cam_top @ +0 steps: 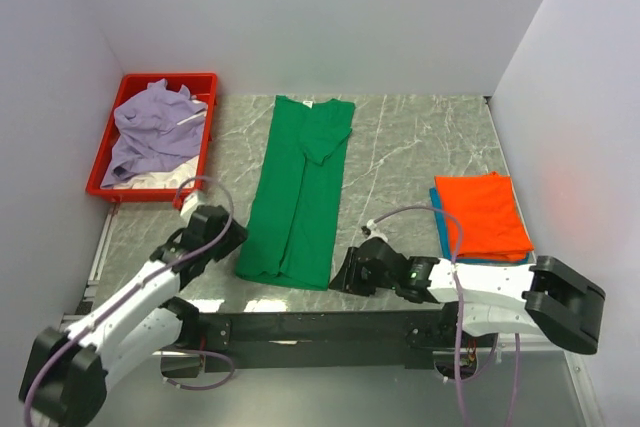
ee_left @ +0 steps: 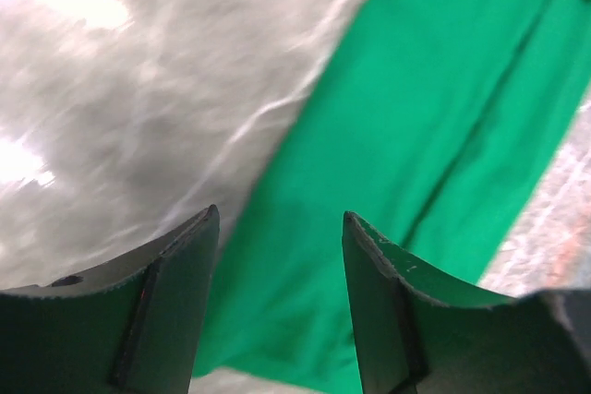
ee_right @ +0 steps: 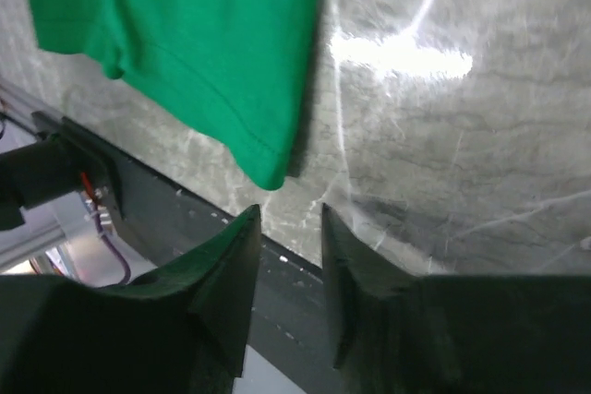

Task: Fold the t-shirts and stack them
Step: Fold the tshirt

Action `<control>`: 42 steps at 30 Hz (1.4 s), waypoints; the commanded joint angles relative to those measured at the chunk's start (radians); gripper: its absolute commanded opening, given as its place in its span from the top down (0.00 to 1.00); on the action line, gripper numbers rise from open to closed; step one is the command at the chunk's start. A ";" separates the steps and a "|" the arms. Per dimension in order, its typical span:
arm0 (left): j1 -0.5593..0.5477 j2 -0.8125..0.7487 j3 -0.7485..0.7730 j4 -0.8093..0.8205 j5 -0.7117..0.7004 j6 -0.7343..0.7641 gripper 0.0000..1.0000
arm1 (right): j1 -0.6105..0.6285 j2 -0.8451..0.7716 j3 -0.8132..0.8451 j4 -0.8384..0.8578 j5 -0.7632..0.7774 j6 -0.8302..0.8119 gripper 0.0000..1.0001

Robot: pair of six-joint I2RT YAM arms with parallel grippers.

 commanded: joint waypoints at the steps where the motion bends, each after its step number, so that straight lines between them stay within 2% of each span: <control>1: -0.005 -0.118 -0.074 -0.065 -0.056 -0.058 0.39 | 0.041 0.044 -0.004 0.096 0.090 0.104 0.59; 5: -0.006 -0.169 -0.146 -0.055 -0.006 -0.079 0.43 | 0.051 0.077 -0.025 0.154 0.105 0.137 0.57; 17: -0.032 -0.201 -0.174 -0.071 -0.015 -0.118 0.49 | 0.064 0.232 -0.018 0.266 0.090 0.183 0.59; 21: -0.040 -0.203 -0.176 -0.060 0.010 -0.104 0.50 | 0.064 0.281 -0.004 0.272 0.073 0.177 0.68; 24: -0.052 -0.213 -0.183 -0.046 0.045 -0.093 0.48 | 0.064 0.274 -0.016 0.260 0.069 0.164 0.89; 27: -0.071 -0.221 -0.182 -0.052 0.071 -0.081 0.47 | 0.062 0.219 -0.051 0.173 0.081 0.147 0.98; 29: -0.085 -0.222 -0.171 -0.071 0.080 -0.072 0.46 | 0.059 0.139 -0.073 0.130 0.105 0.139 1.00; 33: -0.118 -0.221 -0.142 -0.098 0.100 -0.063 0.45 | 0.051 -0.039 -0.134 -0.034 0.144 0.116 1.00; 37: -0.212 -0.197 -0.130 -0.098 0.110 -0.093 0.45 | 0.041 -0.223 -0.149 -0.158 0.155 0.079 0.99; 42: -0.354 -0.187 -0.139 -0.066 0.110 -0.161 0.44 | 0.038 -0.278 -0.134 -0.220 0.141 0.042 0.98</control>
